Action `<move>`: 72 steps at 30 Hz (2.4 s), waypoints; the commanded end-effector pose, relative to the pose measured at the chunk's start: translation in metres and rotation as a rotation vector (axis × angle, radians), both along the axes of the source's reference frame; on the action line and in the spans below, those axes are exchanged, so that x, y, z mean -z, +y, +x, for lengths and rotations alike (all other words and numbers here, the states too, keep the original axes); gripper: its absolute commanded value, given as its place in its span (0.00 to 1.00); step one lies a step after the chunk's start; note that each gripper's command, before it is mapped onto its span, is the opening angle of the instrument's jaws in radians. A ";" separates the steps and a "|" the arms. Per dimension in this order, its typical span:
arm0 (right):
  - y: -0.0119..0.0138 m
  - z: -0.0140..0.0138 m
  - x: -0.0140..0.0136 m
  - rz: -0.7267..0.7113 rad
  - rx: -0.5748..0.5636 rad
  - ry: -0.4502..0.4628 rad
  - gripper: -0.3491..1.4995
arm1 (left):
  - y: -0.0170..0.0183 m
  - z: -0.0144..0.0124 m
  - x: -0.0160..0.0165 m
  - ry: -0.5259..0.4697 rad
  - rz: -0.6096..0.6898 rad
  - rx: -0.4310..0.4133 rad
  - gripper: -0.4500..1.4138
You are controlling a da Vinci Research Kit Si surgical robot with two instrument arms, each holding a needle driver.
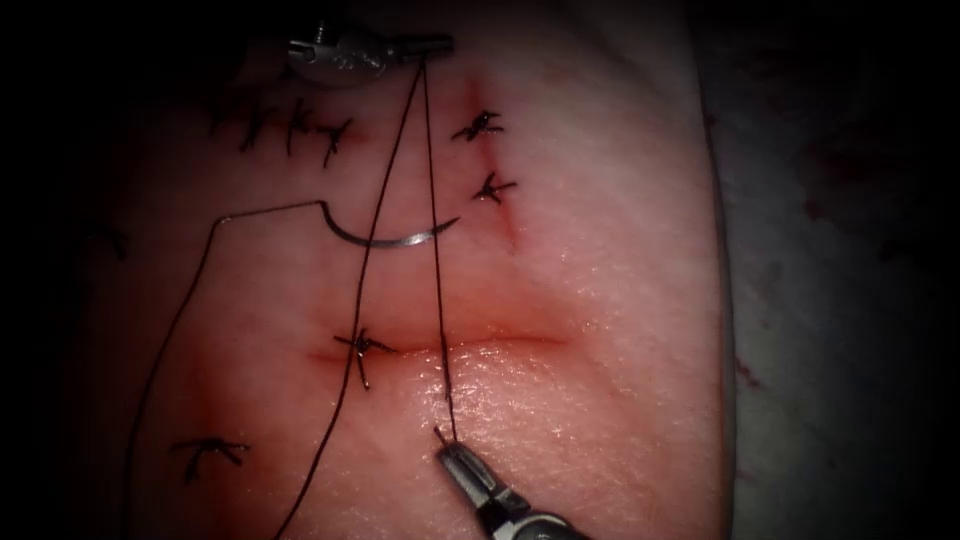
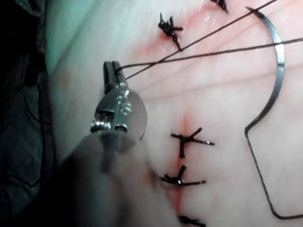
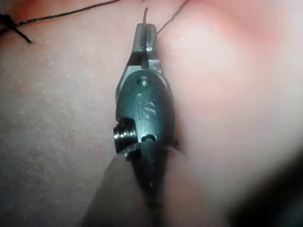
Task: Wound Closure
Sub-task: Wrap the suture once clockwise around the right hand.
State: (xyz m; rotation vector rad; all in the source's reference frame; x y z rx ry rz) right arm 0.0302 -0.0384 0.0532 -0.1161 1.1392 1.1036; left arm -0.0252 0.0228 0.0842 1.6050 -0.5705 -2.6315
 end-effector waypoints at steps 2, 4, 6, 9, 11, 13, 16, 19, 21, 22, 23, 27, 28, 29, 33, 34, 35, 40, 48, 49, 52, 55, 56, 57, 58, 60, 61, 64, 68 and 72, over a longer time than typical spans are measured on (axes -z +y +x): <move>0.0008 0.0003 -0.0008 -0.005 0.014 0.052 0.80 | -0.0011 0.0001 0.0021 -0.108 0.084 -0.035 0.00; 0.0011 0.0001 -0.0006 0.002 0.029 0.074 0.90 | -0.0025 0.0006 0.0042 -0.169 0.127 -0.070 0.00; 0.0013 0.0000 -0.0003 -0.004 0.039 0.095 0.93 | -0.0037 0.0012 0.0063 -0.230 0.184 -0.093 0.00; 0.0018 -0.0003 0.0006 -0.005 0.066 0.136 0.95 | -0.0061 0.0024 0.0102 -0.313 0.259 -0.158 0.00; 0.0023 -0.0008 0.0013 0.002 0.088 0.161 0.91 | -0.0077 0.0031 0.0131 -0.341 0.297 -0.207 0.00; 0.0032 -0.0014 0.0020 0.018 0.102 0.186 0.85 | -0.0091 0.0036 0.0159 -0.368 0.321 -0.235 0.00; 0.0052 -0.0020 0.0027 0.019 0.117 0.192 0.86 | -0.0109 0.0040 0.0193 -0.398 0.344 -0.257 0.00; 0.0071 -0.0024 0.0032 0.032 0.123 0.201 0.88 | -0.0126 0.0040 0.0226 -0.418 0.355 -0.275 0.00; 0.0089 -0.0023 0.0032 0.045 0.121 0.208 0.85 | -0.0142 0.0036 0.0252 -0.422 0.361 -0.278 0.00; 0.0089 -0.0023 0.0032 0.045 0.121 0.208 0.85 | -0.0142 0.0036 0.0252 -0.422 0.361 -0.278 0.00; 0.0095 -0.0022 0.0029 0.052 0.124 0.209 0.77 | -0.0147 0.0034 0.0260 -0.418 0.362 -0.274 0.00; 0.0119 -0.0010 0.0006 0.065 0.237 0.175 0.00 | -0.0168 0.0020 0.0289 -0.420 0.361 -0.273 0.00; 0.0124 -0.0007 0.0001 0.053 0.276 0.158 0.00 | -0.0170 0.0019 0.0292 -0.421 0.359 -0.271 0.00; 0.0128 -0.0005 -0.0004 0.027 0.326 0.136 0.00 | -0.0172 0.0018 0.0295 -0.425 0.357 -0.266 0.00; 0.0157 0.0003 -0.0034 -0.081 0.462 0.117 0.00 | -0.0186 0.0013 0.0310 -0.443 0.356 -0.250 0.00; 0.0162 0.0005 -0.0039 -0.087 0.476 0.136 0.00 | -0.0189 0.0012 0.0312 -0.453 0.359 -0.254 0.00; 0.0168 0.0007 -0.0045 -0.094 0.492 0.159 0.00 | -0.0192 0.0011 0.0315 -0.461 0.362 -0.255 0.00; 0.0191 0.0025 -0.0073 -0.069 0.528 0.310 0.00 | -0.0208 0.0004 0.0323 -0.507 0.396 -0.265 0.00; 0.0190 0.0066 -0.0079 0.035 0.577 0.491 0.00 | -0.0227 -0.0005 0.0323 -0.569 0.598 -0.243 0.00; 0.0191 0.0071 -0.0079 0.032 0.582 0.498 0.00 | -0.0232 -0.0008 0.0322 -0.578 0.605 -0.253 0.00; 0.0197 0.0081 -0.0080 0.034 0.568 0.521 0.00 | -0.0243 -0.0012 0.0320 -0.592 0.639 -0.260 0.00; 0.0204 0.0085 -0.0084 0.054 0.518 0.601 0.00 | -0.0250 -0.0013 0.0319 -0.604 0.679 -0.263 0.00; 0.0207 0.0086 -0.0086 0.054 0.499 0.631 0.00 | -0.0251 -0.0012 0.0318 -0.607 0.690 -0.263 0.00; 0.0209 0.0086 -0.0087 0.050 0.484 0.658 0.00 | -0.0251 -0.0012 0.0318 -0.609 0.702 -0.263 0.00; 0.0213 0.0085 -0.0088 0.048 0.469 0.687 0.00 | -0.0251 -0.0011 0.0317 -0.612 0.713 -0.262 0.00; 0.0219 0.0082 -0.0086 0.059 0.438 0.746 0.00 | -0.0250 -0.0008 0.0314 -0.596 0.727 -0.236 0.00; 0.0219 0.0080 -0.0082 0.075 0.418 0.799 0.00 | -0.0248 -0.0005 0.0310 -0.582 0.731 -0.217 0.00; 0.0219 0.0075 -0.0072 0.079 0.406 0.891 0.00 | -0.0246 -0.0001 0.0300 -0.574 0.745 -0.202 0.00; 0.0220 0.0071 -0.0064 0.078 0.401 0.942 0.00 | -0.0244 0.0000 0.0289 -0.571 0.751 -0.197 0.00; 0.0221 0.0063 -0.0051 0.101 0.347 0.953 0.00 | -0.0241 0.0001 0.0270 -0.562 0.758 -0.181 0.00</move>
